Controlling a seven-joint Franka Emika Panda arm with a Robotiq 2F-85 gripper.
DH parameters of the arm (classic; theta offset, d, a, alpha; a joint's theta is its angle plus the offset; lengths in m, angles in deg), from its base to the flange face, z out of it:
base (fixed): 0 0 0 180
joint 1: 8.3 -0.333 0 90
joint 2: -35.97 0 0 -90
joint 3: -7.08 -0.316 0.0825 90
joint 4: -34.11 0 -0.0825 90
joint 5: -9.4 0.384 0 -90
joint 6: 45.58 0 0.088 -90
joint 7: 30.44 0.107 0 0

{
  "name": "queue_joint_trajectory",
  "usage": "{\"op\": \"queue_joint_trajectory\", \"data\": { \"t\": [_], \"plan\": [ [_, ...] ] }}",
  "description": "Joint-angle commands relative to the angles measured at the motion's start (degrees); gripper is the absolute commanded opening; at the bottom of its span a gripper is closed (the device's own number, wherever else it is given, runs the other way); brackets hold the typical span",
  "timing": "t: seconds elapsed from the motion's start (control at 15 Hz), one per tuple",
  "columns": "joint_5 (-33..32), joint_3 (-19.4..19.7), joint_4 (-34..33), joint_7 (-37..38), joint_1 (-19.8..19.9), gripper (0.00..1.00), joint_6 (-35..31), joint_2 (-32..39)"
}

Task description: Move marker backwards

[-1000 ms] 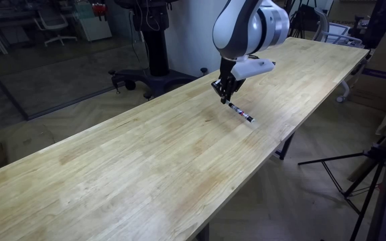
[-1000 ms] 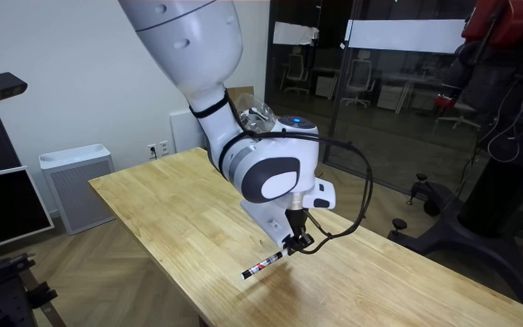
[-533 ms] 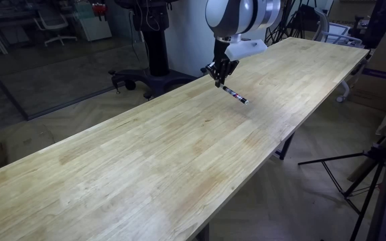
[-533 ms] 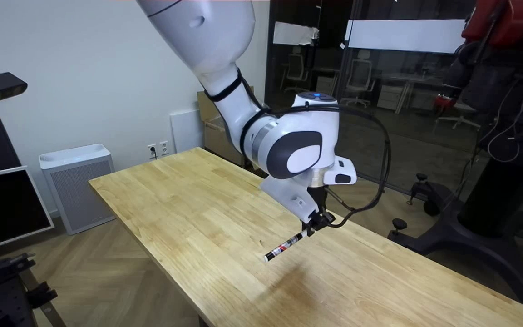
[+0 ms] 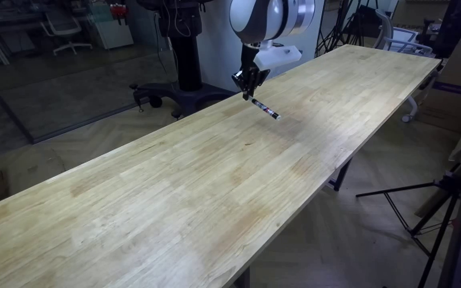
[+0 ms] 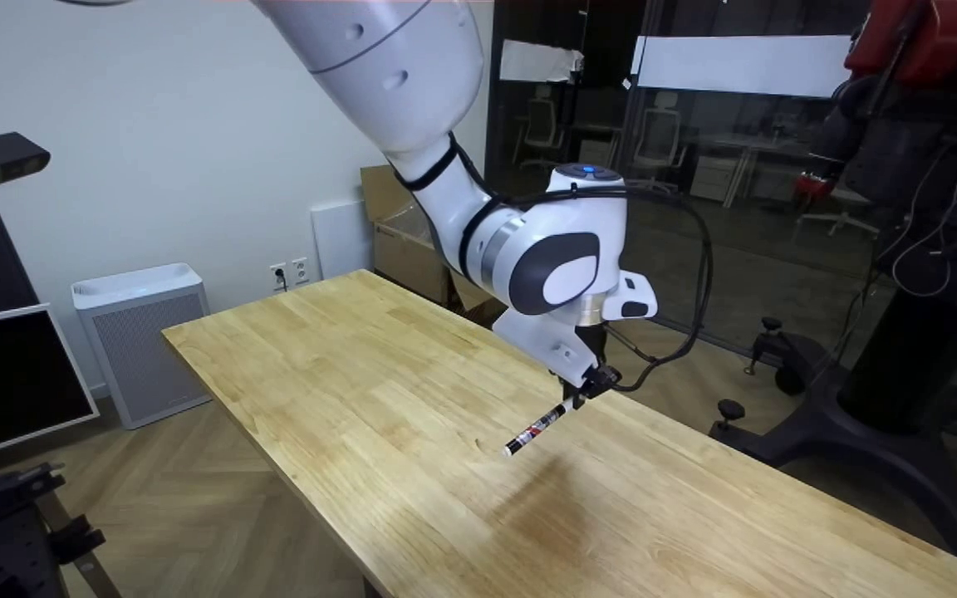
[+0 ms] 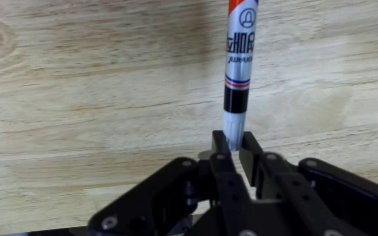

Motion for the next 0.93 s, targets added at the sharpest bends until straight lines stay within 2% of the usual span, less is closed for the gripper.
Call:
{"op": "queue_joint_trajectory", "data": {
  "t": [0.0, 0.6, 0.67, 0.73, 0.87],
  "plan": [
    [0.39, -2.51, -8.44, -2.79, 1.51, 0.04, 3.95, 6.13],
    [-0.17, -2.87, -17.59, -4.55, 0.95, 0.04, 10.35, 12.57],
    [-0.27, -2.71, -18.16, -4.47, 0.80, 0.40, 10.93, 12.81],
    [-0.26, -2.70, -18.74, -4.50, 0.78, 0.42, 11.40, 13.10],
    [-0.23, -2.66, -19.59, -4.60, 0.77, 0.54, 12.10, 13.54]
  ]
}}
